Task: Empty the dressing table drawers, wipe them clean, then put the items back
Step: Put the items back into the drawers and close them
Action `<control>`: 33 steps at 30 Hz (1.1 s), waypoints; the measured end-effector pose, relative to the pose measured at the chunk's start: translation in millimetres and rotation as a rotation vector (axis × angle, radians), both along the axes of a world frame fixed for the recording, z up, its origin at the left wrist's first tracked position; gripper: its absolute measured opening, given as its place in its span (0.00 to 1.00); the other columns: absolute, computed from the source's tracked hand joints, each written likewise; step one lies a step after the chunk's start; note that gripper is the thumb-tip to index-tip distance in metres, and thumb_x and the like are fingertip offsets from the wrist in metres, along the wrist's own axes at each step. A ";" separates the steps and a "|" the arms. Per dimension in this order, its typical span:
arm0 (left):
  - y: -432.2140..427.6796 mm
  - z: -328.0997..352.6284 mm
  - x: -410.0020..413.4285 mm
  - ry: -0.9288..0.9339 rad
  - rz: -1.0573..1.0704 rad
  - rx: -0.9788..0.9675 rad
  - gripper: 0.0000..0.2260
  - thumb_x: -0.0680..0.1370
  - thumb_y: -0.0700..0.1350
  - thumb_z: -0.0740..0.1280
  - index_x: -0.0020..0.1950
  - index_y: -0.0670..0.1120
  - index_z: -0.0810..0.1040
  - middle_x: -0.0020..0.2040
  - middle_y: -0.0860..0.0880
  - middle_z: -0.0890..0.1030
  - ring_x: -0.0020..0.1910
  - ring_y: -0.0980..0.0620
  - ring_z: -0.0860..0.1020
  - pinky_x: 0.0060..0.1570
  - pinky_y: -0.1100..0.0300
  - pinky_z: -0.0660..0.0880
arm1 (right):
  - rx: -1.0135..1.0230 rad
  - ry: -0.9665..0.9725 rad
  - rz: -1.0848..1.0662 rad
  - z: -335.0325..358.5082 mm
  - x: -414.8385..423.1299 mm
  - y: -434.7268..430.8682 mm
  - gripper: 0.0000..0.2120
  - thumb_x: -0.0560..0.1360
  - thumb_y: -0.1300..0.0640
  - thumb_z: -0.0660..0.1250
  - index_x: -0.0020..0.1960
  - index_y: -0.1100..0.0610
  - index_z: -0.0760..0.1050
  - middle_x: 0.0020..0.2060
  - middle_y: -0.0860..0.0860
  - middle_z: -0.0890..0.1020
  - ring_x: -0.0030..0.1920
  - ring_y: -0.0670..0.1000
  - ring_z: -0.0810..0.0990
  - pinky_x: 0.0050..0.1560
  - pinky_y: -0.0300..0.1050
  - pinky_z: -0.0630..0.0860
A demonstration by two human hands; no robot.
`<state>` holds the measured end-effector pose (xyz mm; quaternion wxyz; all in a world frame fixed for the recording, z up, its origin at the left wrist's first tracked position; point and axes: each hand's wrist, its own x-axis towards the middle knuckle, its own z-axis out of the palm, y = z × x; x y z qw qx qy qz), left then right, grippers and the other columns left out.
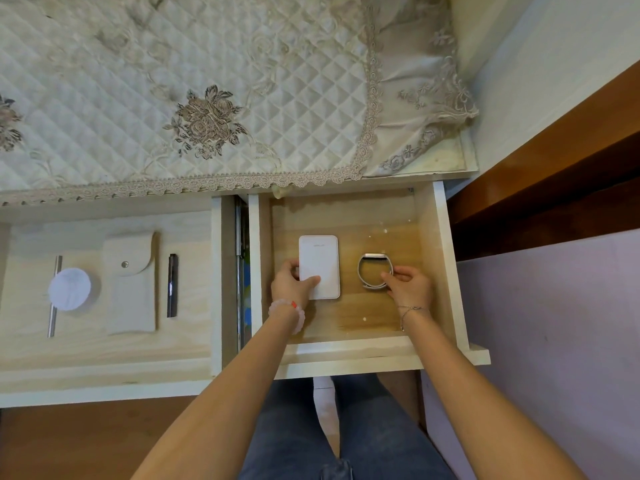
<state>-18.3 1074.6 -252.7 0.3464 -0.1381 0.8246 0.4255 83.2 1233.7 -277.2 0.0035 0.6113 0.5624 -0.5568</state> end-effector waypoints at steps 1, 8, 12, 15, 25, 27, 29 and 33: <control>0.1 0.2 0.1 0.012 -0.001 -0.010 0.18 0.73 0.38 0.71 0.61 0.44 0.72 0.49 0.48 0.76 0.47 0.51 0.74 0.45 0.60 0.70 | 0.004 -0.009 0.011 0.0 0.6 -0.2 0.14 0.69 0.62 0.73 0.53 0.60 0.78 0.43 0.55 0.81 0.48 0.56 0.81 0.53 0.55 0.78; -0.1 -0.5 0.7 0.068 -0.043 -0.082 0.20 0.72 0.39 0.72 0.62 0.45 0.72 0.53 0.46 0.77 0.51 0.49 0.76 0.50 0.57 0.74 | 0.026 -0.033 0.065 1.4 4.3 3.4 0.09 0.69 0.62 0.73 0.48 0.55 0.78 0.42 0.53 0.81 0.47 0.56 0.81 0.53 0.56 0.79; 2.0 2.0 2.5 0.134 -0.157 -0.179 0.19 0.74 0.41 0.71 0.63 0.44 0.71 0.59 0.45 0.73 0.57 0.46 0.74 0.57 0.53 0.73 | 0.073 -0.044 0.122 9.7 3.8 5.4 0.11 0.70 0.60 0.72 0.52 0.56 0.78 0.47 0.55 0.82 0.47 0.54 0.81 0.53 0.53 0.78; 0.3 5.2 3.6 0.151 -0.258 -0.226 0.19 0.75 0.41 0.69 0.64 0.43 0.70 0.61 0.45 0.72 0.58 0.45 0.74 0.58 0.51 0.72 | 0.192 -0.071 0.281 28.3 3.6 6.5 0.15 0.74 0.57 0.68 0.60 0.57 0.75 0.52 0.53 0.81 0.48 0.51 0.78 0.47 0.44 0.74; -14.5 62.6 -15.9 0.609 -0.785 -0.232 0.19 0.78 0.45 0.64 0.67 0.43 0.69 0.62 0.45 0.74 0.61 0.45 0.72 0.57 0.53 0.71 | 0.503 0.019 0.663 95.8 1.4 11.9 0.22 0.75 0.53 0.67 0.68 0.54 0.68 0.64 0.51 0.73 0.63 0.52 0.72 0.57 0.40 0.67; -18.4 82.5 -19.9 0.779 -0.863 -0.229 0.18 0.76 0.45 0.66 0.64 0.41 0.72 0.57 0.43 0.77 0.57 0.42 0.75 0.53 0.52 0.73 | 0.592 0.039 0.704 110.4 4.0 10.4 0.23 0.75 0.51 0.67 0.68 0.53 0.67 0.64 0.51 0.72 0.64 0.52 0.70 0.60 0.43 0.68; -24.3 94.9 -22.8 0.944 -0.878 -0.241 0.17 0.73 0.45 0.69 0.59 0.39 0.76 0.52 0.42 0.80 0.52 0.41 0.78 0.51 0.50 0.75 | 0.673 0.040 0.746 123.8 7.8 7.8 0.24 0.75 0.50 0.66 0.69 0.53 0.66 0.65 0.51 0.72 0.65 0.52 0.69 0.61 0.44 0.68; -36.0 117.2 -22.6 1.066 -0.886 -0.310 0.20 0.75 0.52 0.60 0.60 0.41 0.76 0.56 0.45 0.80 0.56 0.44 0.77 0.57 0.47 0.74 | 0.794 0.058 0.805 143.7 14.9 1.9 0.25 0.76 0.48 0.63 0.71 0.53 0.64 0.66 0.50 0.71 0.67 0.50 0.66 0.64 0.44 0.65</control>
